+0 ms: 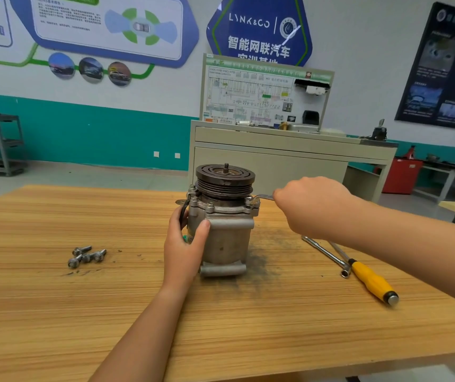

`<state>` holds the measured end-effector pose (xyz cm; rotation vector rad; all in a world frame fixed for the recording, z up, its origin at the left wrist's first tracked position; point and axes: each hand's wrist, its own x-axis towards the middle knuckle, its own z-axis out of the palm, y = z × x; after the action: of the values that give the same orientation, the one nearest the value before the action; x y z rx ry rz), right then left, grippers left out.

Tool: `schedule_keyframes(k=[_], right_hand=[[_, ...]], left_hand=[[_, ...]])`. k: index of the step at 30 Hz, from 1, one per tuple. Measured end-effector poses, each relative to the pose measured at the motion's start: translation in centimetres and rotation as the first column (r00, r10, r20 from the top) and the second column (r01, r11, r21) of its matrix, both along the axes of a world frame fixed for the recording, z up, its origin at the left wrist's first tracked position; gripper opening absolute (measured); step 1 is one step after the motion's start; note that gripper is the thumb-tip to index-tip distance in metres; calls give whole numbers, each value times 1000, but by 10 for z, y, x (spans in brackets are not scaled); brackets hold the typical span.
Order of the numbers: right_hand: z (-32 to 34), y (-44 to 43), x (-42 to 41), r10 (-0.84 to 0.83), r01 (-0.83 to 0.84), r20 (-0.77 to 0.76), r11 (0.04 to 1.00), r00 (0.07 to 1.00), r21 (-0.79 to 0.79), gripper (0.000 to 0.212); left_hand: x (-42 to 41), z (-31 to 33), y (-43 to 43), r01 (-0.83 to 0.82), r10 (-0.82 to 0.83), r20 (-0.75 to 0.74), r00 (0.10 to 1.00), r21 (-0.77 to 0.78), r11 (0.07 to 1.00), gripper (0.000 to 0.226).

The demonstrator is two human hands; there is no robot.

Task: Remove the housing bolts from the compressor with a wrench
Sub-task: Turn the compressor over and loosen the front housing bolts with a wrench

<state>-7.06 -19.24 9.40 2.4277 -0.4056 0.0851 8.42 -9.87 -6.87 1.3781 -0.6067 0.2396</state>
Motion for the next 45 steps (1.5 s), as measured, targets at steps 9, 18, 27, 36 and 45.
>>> schedule_keyframes(k=[9, 18, 27, 36, 45], right_hand=[[-3, -22, -3, 46, -45, 16, 997, 999, -57, 32], [6, 0, 8, 21, -28, -53, 990, 998, -135, 14], [5, -4, 8, 34, -35, -15, 997, 999, -70, 34], [-3, -14, 6, 24, -25, -17, 998, 1000, -56, 20], [-14, -57, 3, 140, -139, 39, 990, 989, -30, 37]], left_hand=[[-7, 0, 3, -176, 171, 87, 981, 53, 983, 54], [-11, 0, 2, -291, 267, 223, 938, 82, 953, 78], [-11, -1, 2, -284, 257, 214, 942, 104, 953, 69], [-11, -2, 1, -261, 237, 196, 952, 111, 959, 65], [-12, -1, 1, -216, 197, 175, 965, 98, 972, 78]])
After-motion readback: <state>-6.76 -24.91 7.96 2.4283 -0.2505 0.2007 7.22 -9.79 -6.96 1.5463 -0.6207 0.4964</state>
